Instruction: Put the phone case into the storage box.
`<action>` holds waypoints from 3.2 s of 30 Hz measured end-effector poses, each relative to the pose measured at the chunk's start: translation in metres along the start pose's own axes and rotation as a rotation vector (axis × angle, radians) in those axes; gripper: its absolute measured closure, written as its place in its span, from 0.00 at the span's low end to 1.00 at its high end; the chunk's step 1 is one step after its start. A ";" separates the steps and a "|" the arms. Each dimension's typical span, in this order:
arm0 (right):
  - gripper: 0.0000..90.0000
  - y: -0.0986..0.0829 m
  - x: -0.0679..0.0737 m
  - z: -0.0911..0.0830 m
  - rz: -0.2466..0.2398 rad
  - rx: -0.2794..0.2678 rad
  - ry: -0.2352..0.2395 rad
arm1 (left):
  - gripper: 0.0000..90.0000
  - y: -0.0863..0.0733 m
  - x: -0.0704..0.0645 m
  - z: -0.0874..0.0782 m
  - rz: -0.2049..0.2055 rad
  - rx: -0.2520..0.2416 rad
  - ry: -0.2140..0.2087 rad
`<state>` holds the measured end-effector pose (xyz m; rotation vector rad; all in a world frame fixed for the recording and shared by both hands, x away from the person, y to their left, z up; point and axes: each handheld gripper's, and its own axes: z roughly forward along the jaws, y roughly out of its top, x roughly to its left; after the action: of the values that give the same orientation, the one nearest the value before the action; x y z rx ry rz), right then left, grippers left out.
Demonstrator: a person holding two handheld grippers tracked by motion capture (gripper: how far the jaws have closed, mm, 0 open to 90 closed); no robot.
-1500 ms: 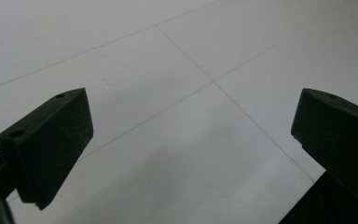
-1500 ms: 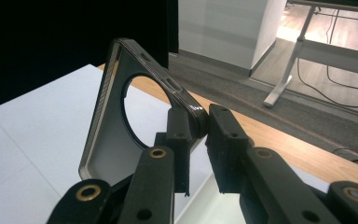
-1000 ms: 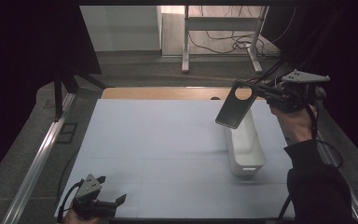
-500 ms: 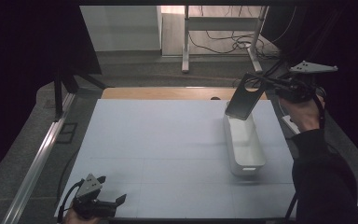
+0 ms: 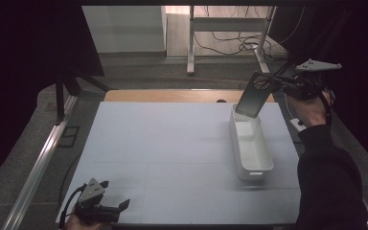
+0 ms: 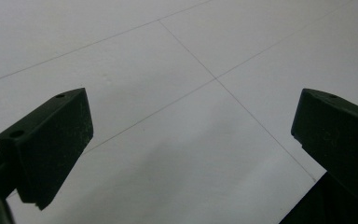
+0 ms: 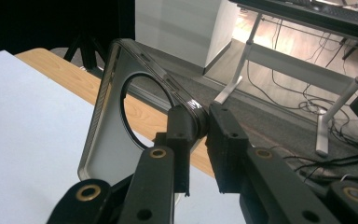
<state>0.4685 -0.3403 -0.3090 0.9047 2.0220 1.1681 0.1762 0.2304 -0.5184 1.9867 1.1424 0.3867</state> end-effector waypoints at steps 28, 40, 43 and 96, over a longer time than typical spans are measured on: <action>0.87 -0.016 -0.010 0.048 -0.092 0.049 0.017 | 0.00 0.000 0.001 0.000 -0.015 0.002 -0.001; 0.87 -0.028 -0.013 0.067 -0.125 0.066 0.021 | 0.00 -0.001 0.002 -0.001 -0.019 0.002 -0.001; 0.87 -0.030 -0.013 0.070 -0.130 0.066 0.029 | 0.00 -0.001 0.002 -0.001 -0.020 0.003 -0.001; 0.76 -0.063 0.000 0.094 -0.213 0.066 0.017 | 0.00 -0.001 0.002 0.000 -0.027 0.008 0.000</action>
<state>0.5266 -0.3204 -0.4044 0.6919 2.1226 1.0001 0.1767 0.2329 -0.5191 1.9761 1.1711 0.3686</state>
